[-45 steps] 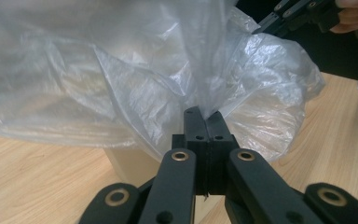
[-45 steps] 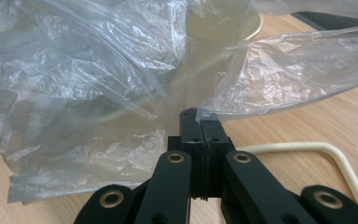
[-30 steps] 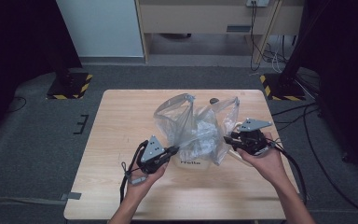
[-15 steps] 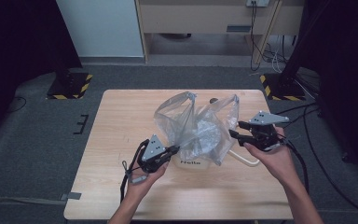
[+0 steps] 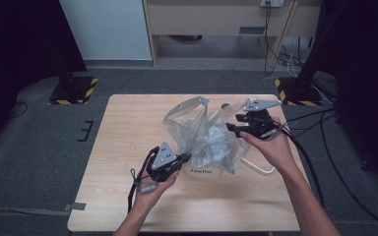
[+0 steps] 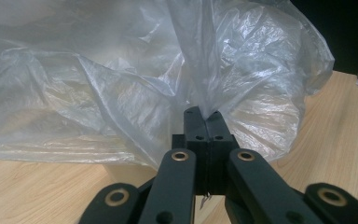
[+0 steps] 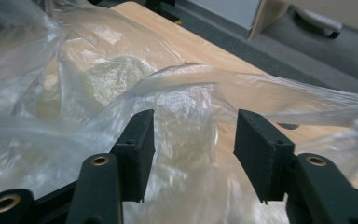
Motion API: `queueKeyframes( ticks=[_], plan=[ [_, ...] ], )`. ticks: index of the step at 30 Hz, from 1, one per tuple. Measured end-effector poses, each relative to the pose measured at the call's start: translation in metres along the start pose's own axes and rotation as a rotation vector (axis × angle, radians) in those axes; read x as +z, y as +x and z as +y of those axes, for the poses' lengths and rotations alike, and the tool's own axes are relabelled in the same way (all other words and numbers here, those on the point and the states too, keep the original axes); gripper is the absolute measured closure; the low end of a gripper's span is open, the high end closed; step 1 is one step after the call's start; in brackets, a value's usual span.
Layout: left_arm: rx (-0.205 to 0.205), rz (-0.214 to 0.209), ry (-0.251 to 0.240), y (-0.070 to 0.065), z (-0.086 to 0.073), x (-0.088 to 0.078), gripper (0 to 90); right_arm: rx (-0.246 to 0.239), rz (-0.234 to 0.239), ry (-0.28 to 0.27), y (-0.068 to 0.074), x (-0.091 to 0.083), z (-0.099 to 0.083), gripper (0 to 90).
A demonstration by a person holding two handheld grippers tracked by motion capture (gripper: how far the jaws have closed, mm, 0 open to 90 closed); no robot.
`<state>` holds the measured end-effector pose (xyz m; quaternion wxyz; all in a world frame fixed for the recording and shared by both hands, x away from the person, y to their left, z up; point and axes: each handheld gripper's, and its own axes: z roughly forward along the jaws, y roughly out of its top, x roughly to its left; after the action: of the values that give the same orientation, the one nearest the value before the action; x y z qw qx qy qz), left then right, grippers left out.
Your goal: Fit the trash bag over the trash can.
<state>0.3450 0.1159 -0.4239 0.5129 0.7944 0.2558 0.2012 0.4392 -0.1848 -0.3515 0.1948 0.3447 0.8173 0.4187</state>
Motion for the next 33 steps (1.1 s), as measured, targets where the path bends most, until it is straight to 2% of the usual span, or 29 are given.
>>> queueKeyframes(
  ticks=[5, 6, 9, 13, 21, 27, 33],
  plan=[
    [0.007, -0.003, 0.004, 0.001, 0.001, 0.001, 90.0, 0.045, 0.043, 0.03, -0.005, 0.021, 0.007, 41.0],
    [0.008, -0.004, 0.005, 0.001, 0.001, 0.001, 90.0, 0.042, 0.047, 0.035, -0.006, 0.023, 0.007, 39.2],
    [0.012, -0.004, 0.007, 0.001, 0.001, 0.001, 90.0, 0.058, 0.061, 0.074, -0.009, 0.032, 0.007, 36.5],
    [0.016, -0.005, 0.011, 0.001, 0.002, 0.002, 90.0, 0.063, 0.073, 0.098, -0.011, 0.038, 0.005, 37.1],
    [0.017, -0.006, 0.011, 0.0, 0.003, 0.003, 90.0, 0.04, 0.102, 0.149, -0.007, 0.048, 0.001, 40.3],
    [0.015, -0.004, 0.008, 0.0, 0.002, 0.003, 90.0, 0.006, 0.094, 0.175, -0.003, 0.05, -0.003, 55.0],
    [0.015, -0.002, 0.005, 0.0, 0.002, 0.002, 90.0, -0.032, 0.067, 0.173, -0.001, 0.047, -0.004, 77.8]
  ],
)
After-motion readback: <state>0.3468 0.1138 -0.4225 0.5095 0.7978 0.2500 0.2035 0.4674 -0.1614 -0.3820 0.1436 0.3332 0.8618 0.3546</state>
